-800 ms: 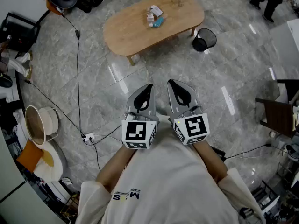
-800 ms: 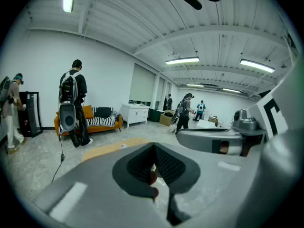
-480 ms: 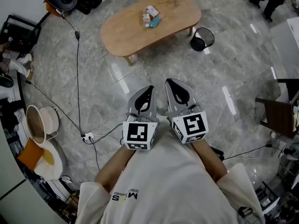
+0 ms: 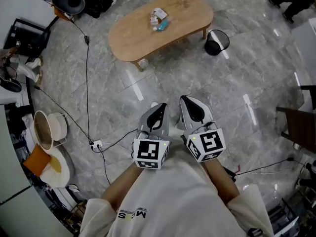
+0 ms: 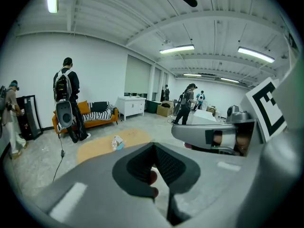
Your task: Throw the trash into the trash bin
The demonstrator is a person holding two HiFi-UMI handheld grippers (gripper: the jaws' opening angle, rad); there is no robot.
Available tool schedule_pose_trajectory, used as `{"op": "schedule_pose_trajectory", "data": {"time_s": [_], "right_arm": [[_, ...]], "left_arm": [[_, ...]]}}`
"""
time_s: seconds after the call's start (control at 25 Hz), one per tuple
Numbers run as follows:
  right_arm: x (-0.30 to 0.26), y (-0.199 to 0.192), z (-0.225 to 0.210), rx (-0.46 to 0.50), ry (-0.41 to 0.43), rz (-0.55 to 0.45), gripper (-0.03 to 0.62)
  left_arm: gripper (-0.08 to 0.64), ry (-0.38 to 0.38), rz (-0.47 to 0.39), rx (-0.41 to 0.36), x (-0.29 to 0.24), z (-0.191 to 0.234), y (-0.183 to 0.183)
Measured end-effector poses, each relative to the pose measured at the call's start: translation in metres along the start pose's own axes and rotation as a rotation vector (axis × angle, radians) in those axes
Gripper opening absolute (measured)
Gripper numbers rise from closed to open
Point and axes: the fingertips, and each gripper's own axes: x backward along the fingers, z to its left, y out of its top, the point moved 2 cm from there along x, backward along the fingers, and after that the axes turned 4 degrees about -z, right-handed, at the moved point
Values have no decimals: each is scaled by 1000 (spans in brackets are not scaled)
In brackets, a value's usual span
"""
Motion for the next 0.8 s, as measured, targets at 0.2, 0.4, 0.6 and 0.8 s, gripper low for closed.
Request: {"op": "schedule_pose_trajectory", "data": {"time_s": [0.2, 0.4, 0.6, 0.8], "right_arm": [[6, -1, -23, -36, -33, -3, 20], [-16, -3, -29, -27, -13, 48, 21], [-55, 4, -37, -4, -15, 67, 21], [-133, 21, -54, 2, -38, 89, 21]], "left_arm": [[0, 19, 7, -11, -5, -3, 1], [0, 32, 9, 3, -22, 9, 6], [0, 19, 0, 12, -54, 39, 19], [0, -13, 24, 39, -113, 95, 37]]}}
